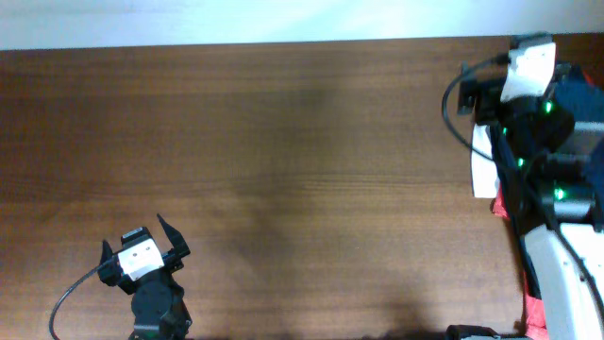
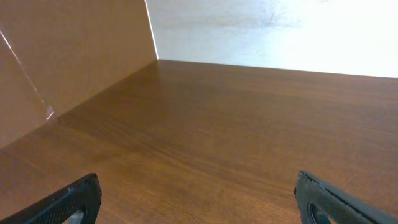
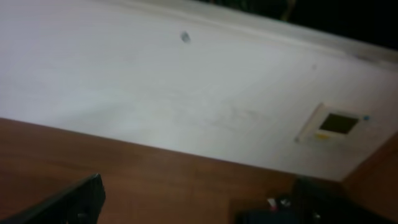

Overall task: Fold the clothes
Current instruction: 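Reach the right gripper to the clothes stack and grasp the top navy shorts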

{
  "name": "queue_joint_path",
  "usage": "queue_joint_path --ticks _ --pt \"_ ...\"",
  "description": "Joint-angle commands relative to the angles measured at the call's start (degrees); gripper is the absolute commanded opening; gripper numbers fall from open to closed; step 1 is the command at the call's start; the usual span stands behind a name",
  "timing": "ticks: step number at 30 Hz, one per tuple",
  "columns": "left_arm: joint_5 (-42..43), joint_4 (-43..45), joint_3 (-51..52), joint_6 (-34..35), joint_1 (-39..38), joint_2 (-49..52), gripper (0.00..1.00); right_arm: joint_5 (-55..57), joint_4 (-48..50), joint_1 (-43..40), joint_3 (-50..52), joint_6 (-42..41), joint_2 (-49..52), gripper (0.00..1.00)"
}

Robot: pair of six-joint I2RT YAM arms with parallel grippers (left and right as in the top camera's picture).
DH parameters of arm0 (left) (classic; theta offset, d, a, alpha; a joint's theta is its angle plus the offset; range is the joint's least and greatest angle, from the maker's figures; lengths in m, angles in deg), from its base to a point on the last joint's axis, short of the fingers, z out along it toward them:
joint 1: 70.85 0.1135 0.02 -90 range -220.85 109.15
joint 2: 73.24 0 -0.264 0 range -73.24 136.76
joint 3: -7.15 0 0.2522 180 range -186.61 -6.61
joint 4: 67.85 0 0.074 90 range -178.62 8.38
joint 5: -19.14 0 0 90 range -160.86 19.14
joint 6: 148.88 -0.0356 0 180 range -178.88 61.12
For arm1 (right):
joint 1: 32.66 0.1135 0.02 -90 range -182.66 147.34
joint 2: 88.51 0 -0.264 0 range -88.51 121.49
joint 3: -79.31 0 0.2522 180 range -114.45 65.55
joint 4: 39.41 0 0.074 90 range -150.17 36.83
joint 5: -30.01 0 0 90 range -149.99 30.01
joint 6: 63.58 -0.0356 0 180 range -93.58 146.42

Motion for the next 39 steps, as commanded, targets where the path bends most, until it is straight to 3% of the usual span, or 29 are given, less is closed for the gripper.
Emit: queue_joint_path --ticks 1,3,5,14,19,30,34,39 --pt "-0.3 0.0 0.3 -0.9 0.1 -0.2 0.99 2.6 -28.3 -3.6 -31.4 1.9 19.9 0.99" --pt "-0.3 0.0 0.3 -0.9 0.1 -0.2 0.99 2.6 -33.7 -3.9 -38.6 1.9 25.4 0.99" --pt "-0.3 0.0 0.3 -0.9 0.1 -0.2 0.99 7.6 -33.2 -4.0 -38.7 1.9 26.3 0.99" --pt "-0.3 0.0 0.3 -0.9 0.1 -0.2 0.99 8.0 -32.5 -4.0 -38.7 1.9 26.3 0.99" --pt "-0.3 0.0 0.3 -0.9 0.1 -0.2 0.99 15.3 -32.3 -4.7 -38.7 4.7 29.5 0.99" --pt "-0.3 0.0 0.3 -0.9 0.1 -0.2 0.99 23.0 -27.4 -9.6 -38.7 5.1 55.0 1.0" --pt "-0.3 0.0 0.3 -0.9 0.1 -0.2 0.99 23.6 -26.9 -10.3 -38.7 5.0 58.8 0.8" --pt "-0.3 0.0 0.3 -0.9 0.1 -0.2 0.99 21.2 -27.2 -10.8 -38.7 5.0 60.9 0.8"
